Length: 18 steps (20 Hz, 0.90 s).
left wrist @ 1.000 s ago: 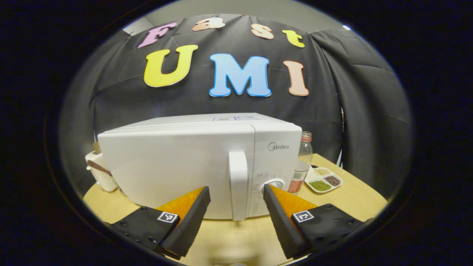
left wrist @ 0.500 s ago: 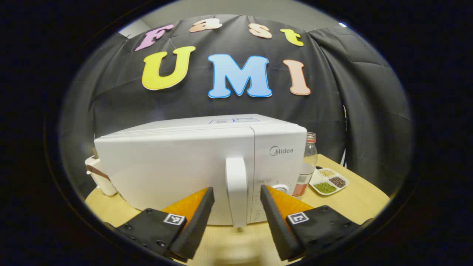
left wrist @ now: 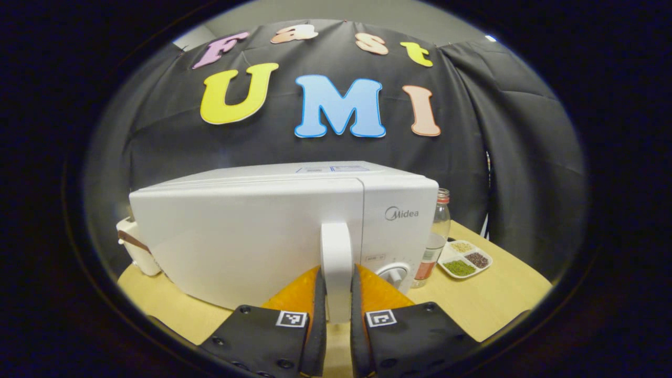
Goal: Open the microwave oven with the left hand, put the food in, and close the microwave oven.
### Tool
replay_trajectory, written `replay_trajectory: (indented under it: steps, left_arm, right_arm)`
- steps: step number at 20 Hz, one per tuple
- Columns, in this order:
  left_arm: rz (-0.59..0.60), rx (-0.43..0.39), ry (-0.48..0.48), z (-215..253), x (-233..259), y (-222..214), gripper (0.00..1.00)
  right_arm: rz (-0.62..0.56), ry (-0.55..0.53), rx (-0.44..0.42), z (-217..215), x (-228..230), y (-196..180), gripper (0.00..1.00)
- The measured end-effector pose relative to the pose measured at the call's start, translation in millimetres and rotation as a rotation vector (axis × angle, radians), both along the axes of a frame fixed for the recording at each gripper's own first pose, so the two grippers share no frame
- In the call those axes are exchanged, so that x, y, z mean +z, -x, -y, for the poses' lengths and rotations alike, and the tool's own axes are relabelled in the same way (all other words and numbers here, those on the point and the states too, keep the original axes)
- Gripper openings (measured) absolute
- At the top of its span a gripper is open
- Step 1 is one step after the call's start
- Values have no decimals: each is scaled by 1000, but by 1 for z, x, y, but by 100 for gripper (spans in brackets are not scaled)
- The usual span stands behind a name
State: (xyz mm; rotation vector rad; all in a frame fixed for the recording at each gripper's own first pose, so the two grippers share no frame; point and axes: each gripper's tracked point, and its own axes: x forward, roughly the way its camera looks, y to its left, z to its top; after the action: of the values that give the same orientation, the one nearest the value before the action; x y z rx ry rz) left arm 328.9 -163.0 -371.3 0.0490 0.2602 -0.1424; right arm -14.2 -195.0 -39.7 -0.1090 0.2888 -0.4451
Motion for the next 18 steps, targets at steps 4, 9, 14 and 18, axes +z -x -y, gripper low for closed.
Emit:
replay_trajectory:
  steps: [4,9,14,18]
  left_arm:
    - [-3,10,-13,0,-1,0,19]
    - [-10,-1,-19,2,-2,2,19]
    - [-22,-11,-32,0,-2,3,19]
    - [-25,22,-24,-9,-3,37,20]
  right_arm:
    - [0,0,6,-1,-1,0,95]
    - [0,2,24,-3,0,-2,95]
    - [1,0,61,-6,-1,-9,95]
    - [11,-14,70,2,0,-11,95]
